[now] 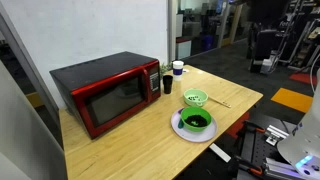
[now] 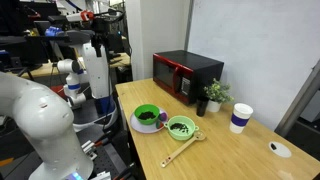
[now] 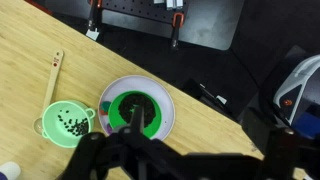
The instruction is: Put the purple object in the light green bowl
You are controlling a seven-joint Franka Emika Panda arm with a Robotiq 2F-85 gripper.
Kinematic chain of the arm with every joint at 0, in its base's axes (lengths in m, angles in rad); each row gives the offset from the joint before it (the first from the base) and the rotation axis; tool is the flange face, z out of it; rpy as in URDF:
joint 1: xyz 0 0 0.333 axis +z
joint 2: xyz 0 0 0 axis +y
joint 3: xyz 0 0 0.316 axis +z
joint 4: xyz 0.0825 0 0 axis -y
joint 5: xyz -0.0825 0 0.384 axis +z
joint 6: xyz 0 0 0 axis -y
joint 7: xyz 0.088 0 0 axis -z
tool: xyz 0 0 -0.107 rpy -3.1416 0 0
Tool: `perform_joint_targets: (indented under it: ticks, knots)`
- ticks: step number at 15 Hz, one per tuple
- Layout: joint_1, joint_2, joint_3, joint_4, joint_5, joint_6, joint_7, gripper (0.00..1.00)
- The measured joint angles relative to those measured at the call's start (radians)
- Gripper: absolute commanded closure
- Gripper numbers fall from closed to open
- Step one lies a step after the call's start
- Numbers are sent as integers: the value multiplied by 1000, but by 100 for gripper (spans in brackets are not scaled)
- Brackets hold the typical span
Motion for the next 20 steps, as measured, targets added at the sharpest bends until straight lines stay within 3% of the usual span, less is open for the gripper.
perform_joint_targets:
  ticks: [13,20]
  knots:
    - [-3,1,-6,5,-9,5,-1,0]
    - [-51,97,-98,142,-62,5,-35,0]
